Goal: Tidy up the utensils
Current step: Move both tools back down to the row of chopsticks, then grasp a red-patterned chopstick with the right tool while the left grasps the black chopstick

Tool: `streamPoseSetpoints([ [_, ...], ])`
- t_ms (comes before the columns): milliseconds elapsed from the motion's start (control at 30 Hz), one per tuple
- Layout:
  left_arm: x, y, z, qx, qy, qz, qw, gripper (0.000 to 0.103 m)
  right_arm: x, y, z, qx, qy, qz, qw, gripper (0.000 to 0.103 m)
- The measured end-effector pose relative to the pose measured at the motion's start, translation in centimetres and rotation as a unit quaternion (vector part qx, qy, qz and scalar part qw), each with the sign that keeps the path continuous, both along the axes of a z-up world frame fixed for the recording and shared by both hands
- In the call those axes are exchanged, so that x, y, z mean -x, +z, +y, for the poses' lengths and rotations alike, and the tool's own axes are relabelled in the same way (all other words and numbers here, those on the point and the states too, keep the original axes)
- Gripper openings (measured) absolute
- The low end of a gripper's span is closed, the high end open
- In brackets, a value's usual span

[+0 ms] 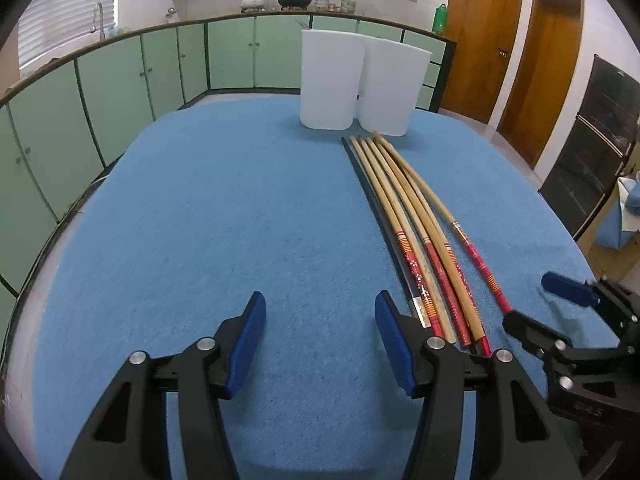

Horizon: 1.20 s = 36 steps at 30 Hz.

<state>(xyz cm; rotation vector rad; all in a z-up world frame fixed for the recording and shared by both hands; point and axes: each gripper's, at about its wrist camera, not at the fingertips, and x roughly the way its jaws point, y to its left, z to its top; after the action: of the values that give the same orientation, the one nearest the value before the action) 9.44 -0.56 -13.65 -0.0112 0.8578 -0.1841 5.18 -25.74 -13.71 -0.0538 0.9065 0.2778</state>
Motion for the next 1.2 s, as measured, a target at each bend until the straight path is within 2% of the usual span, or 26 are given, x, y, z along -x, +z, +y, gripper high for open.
streamPoseSetpoints([
  [67,0.1,0.1,0.0,-0.001,0.001,-0.002,1.0,0.056,0.2,-0.2,-0.1,-0.006,0.002,0.001,1.0,0.063],
  [133,0.3,0.2,0.0,-0.004,0.0,-0.005,1.0,0.056,0.3,-0.2,0.0,-0.01,0.004,0.0,1.0,0.052],
  [233,0.4,0.2,-0.1,-0.006,-0.001,-0.008,1.0,0.056,0.1,-0.2,-0.3,-0.023,-0.004,0.002,1.0,0.046],
  [467,0.6,0.4,0.1,-0.002,0.003,-0.009,1.0,0.056,0.6,0.2,-2.3,-0.064,-0.017,0.008,0.998,0.045],
  [567,0.6,0.4,0.0,-0.003,0.001,-0.009,1.0,0.057,0.6,-0.2,-2.5,-0.059,-0.022,0.009,0.998,0.045],
  [667,0.6,0.4,-0.1,-0.006,-0.002,-0.011,0.9999,0.057,0.1,-0.4,-2.3,-0.062,-0.022,0.009,0.998,0.033],
  [733,0.6,0.4,-0.1,-0.007,-0.002,-0.01,0.9999,0.057,-0.4,-0.6,-2.2,-0.067,-0.023,0.013,0.997,0.013],
  [767,0.6,0.4,-0.1,-0.007,-0.003,-0.01,0.9999,0.057,-0.7,-0.7,-2.1,-0.067,-0.024,0.016,0.997,0.007],
  [933,0.9,0.4,-0.3,-0.007,-0.011,-0.006,0.9999,0.057,-0.4,-0.6,-2.6,-0.066,-0.038,0.011,0.997,0.005],
  [1200,1.9,0.3,-2.7,-0.001,-0.06,-0.002,0.9982,0.057,-0.3,-0.6,-3.0,-0.057,-0.046,0.008,0.997,0.005],
])
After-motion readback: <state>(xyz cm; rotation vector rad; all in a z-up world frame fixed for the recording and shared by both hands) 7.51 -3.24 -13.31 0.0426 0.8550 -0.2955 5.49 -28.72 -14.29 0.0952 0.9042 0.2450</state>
